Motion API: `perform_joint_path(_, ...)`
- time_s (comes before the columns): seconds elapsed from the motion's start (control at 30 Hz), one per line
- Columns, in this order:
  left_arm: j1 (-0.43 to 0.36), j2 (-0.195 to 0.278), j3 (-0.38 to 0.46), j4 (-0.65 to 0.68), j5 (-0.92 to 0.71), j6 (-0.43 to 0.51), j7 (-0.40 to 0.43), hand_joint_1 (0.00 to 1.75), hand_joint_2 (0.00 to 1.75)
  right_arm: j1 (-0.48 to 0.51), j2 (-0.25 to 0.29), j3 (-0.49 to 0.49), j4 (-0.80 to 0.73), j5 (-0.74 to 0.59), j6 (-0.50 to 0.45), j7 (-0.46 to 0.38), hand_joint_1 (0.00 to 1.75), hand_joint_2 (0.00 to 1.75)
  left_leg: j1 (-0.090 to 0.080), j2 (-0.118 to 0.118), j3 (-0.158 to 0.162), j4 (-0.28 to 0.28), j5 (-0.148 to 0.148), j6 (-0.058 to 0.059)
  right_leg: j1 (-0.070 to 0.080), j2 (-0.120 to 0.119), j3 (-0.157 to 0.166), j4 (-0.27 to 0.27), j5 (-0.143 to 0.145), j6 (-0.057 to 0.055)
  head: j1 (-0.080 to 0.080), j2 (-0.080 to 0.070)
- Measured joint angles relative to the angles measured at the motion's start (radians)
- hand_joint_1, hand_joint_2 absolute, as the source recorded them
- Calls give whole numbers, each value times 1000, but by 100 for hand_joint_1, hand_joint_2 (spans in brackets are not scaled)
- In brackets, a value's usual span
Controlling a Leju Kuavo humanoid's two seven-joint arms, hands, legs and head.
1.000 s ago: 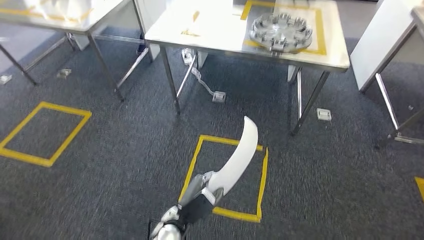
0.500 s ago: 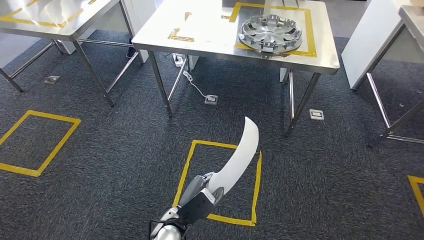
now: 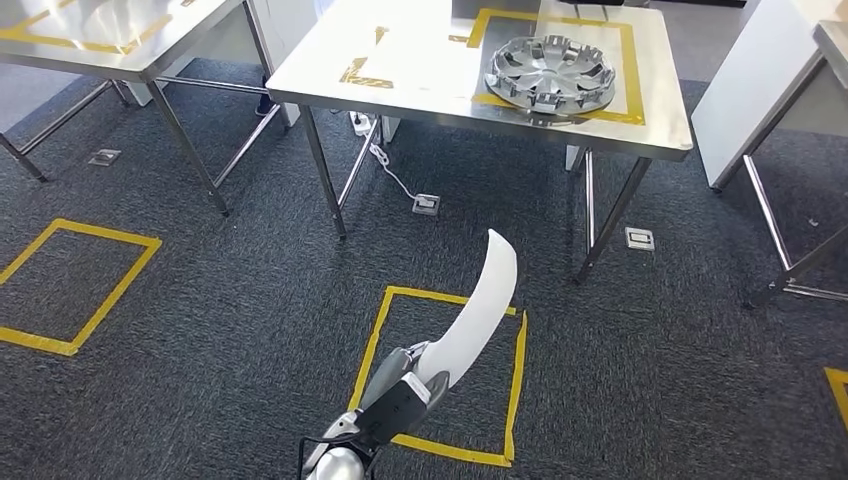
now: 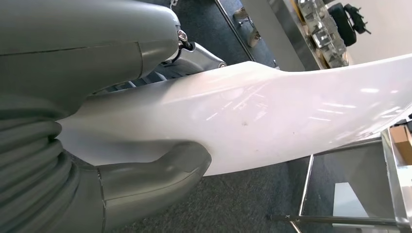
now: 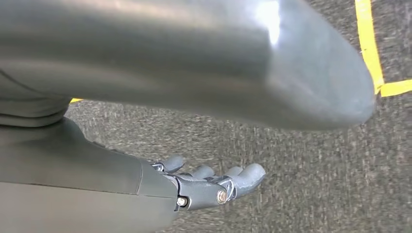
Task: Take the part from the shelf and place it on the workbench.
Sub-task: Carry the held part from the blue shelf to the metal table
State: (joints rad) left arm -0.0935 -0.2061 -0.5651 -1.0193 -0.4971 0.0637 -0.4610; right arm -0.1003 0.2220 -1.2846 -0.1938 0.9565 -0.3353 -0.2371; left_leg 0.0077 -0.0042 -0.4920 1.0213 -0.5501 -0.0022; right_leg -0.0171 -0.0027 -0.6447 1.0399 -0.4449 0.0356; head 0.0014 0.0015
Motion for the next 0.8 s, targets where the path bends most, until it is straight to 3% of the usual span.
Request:
perform_joint_path(0.1, -3, -1, 1, -2, 2, 2, 0, 175, 175, 1, 0, 0, 0, -2, 1, -1, 0, 0, 1, 0, 12, 25, -4, -19, 1, 2, 28, -5, -9, -31, -2, 0)
perform_joint_path(0.13, -5, -2, 1, -2, 3, 3, -1, 175, 175, 0, 0, 0, 0, -2, 1, -1, 0, 0, 2, 0, -4, 59, -7, -23, 0, 2, 40, -7, -14, -39, -4, 0)
perform_joint_path(0.23, -7, -2, 1, -1, 1, 8, -1, 175, 175, -3, 0, 0, 0, -2, 2, -1, 0, 0, 3, 1, -116, 231, -67, -31, 2, 4, 69, -10, -33, -53, -11, 0)
perform_joint_path(0.27, -6, -2, 1, 0, -1, 10, 0, 175, 175, -3, 0, 0, 0, -3, 2, -1, 0, 0, 3, 1, -154, 271, -88, -31, 3, 5, 76, -9, -40, -54, -12, 0)
perform_joint_path(0.3, -6, -2, 1, 1, -2, 11, 0, 175, 175, -2, 0, 0, 0, -3, 2, -1, 0, 0, 2, 1, -179, 282, -92, -29, 4, 7, 85, -9, -48, -55, -12, 0)
perform_joint_path(0.33, -6, -2, 1, 1, -3, 12, 0, 175, 175, -2, 0, 0, 0, -3, 2, -1, 0, 0, 2, 1, -189, 262, -72, -26, 5, 8, 95, -9, -57, -54, -13, 0)
perform_joint_path(0.43, -6, -2, 1, 2, -4, 13, 0, 175, 175, -2, 0, 0, 0, -3, 2, 0, 0, 0, -4, 1, -162, 89, 70, -9, 7, 11, 124, -8, -82, -48, -13, 0)
perform_joint_path(0.5, -6, -2, 1, 4, -5, 14, 1, 175, 175, -2, 1, 0, 0, -4, 2, 1, 0, 0, -10, 1, -151, 29, 114, 2, 8, 13, 128, -7, -96, -36, -13, 0)
perform_joint_path(0.57, -5, -3, 1, 5, -5, 17, 2, 175, 175, -3, 1, -1, 0, -4, 2, 2, 0, 0, -11, -1, -149, 25, 116, 10, 9, 13, 134, -13, -103, -24, -13, 0)
perform_joint_path(0.63, -8, -6, 2, 3, -6, 19, 2, 175, 175, -4, 1, -1, 0, -4, 2, 2, 0, 0, -8, -3, -139, 15, 121, 12, 12, 12, 145, -22, -97, -23, -10, 0)
perform_joint_path(0.8, -11, -9, 3, 3, -6, 21, 6, 175, 175, -6, 0, -1, 0, -4, 1, 2, 0, 0, -9, -6, -128, 8, 112, 21, 14, 11, 167, -43, -101, -56, -6, 0)
